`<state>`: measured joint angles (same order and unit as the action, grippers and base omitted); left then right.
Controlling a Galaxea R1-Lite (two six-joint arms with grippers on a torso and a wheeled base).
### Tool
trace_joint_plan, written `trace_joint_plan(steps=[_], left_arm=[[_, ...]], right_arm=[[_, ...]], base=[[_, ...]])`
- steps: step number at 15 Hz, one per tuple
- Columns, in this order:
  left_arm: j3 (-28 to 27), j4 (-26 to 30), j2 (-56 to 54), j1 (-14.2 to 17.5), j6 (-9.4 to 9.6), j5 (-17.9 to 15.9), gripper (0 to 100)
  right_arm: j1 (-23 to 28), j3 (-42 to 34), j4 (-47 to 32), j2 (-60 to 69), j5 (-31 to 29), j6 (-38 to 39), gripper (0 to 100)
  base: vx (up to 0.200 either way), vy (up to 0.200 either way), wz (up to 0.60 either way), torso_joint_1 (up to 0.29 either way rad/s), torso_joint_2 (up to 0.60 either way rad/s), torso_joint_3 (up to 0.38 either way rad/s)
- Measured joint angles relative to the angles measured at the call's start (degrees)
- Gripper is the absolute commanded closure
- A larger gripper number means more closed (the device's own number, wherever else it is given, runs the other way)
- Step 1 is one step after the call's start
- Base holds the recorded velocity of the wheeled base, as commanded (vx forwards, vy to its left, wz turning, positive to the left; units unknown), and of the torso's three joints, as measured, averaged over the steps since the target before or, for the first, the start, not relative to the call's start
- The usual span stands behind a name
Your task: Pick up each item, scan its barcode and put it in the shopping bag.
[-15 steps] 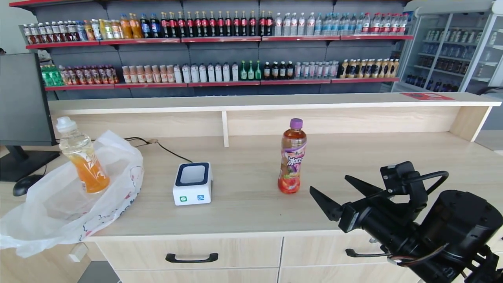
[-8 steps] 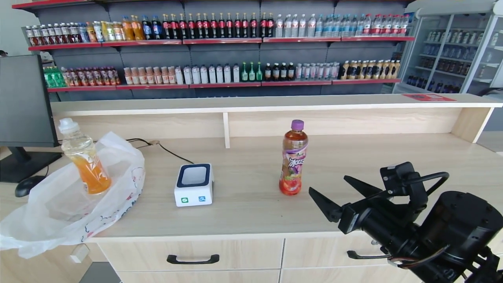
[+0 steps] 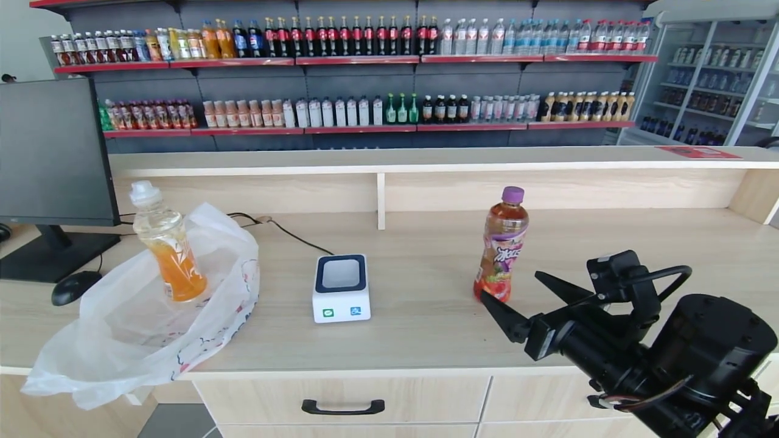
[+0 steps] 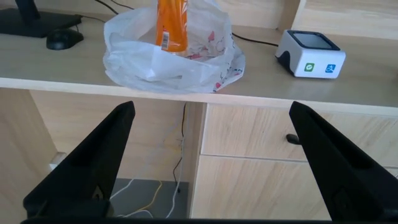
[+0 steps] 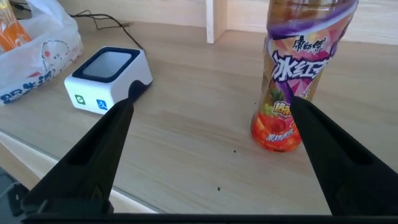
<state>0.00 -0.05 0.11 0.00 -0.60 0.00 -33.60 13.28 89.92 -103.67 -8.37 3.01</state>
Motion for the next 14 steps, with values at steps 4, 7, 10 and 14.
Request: trace_joint_plan(steps=[4, 7, 10, 14], left_arm=[[0.00, -0.09, 0.00, 0.00, -0.05, 0.00, 0], [0.00, 0.02, 0.00, 0.00, 0.00, -0.02, 0], [0.00, -0.05, 0.00, 0.00, -0.02, 0.00, 0], [0.00, -0.02, 0.00, 0.00, -0.06, 0.00, 0]], right_arm=[[0.91, -1.29, 0.05, -0.18, 0.04, -0.28, 0], [2.89, -2.84, -0.09, -0.30, -0.10, -0.94, 0], [4.06, -3.15, 0.05, -0.55, 0.00, -0.69, 0], [5.66, -3.88, 0.02, -1.60, -0.05, -0.78, 0]], base=[[0.150, 0.000, 0.00, -0.003, 0.00, 0.001], [0.000, 0.000, 0.00, 0.000, 0.00, 0.000], [0.000, 0.000, 0.00, 0.000, 0.00, 0.000], [0.000, 0.000, 0.00, 0.000, 0.00, 0.000]])
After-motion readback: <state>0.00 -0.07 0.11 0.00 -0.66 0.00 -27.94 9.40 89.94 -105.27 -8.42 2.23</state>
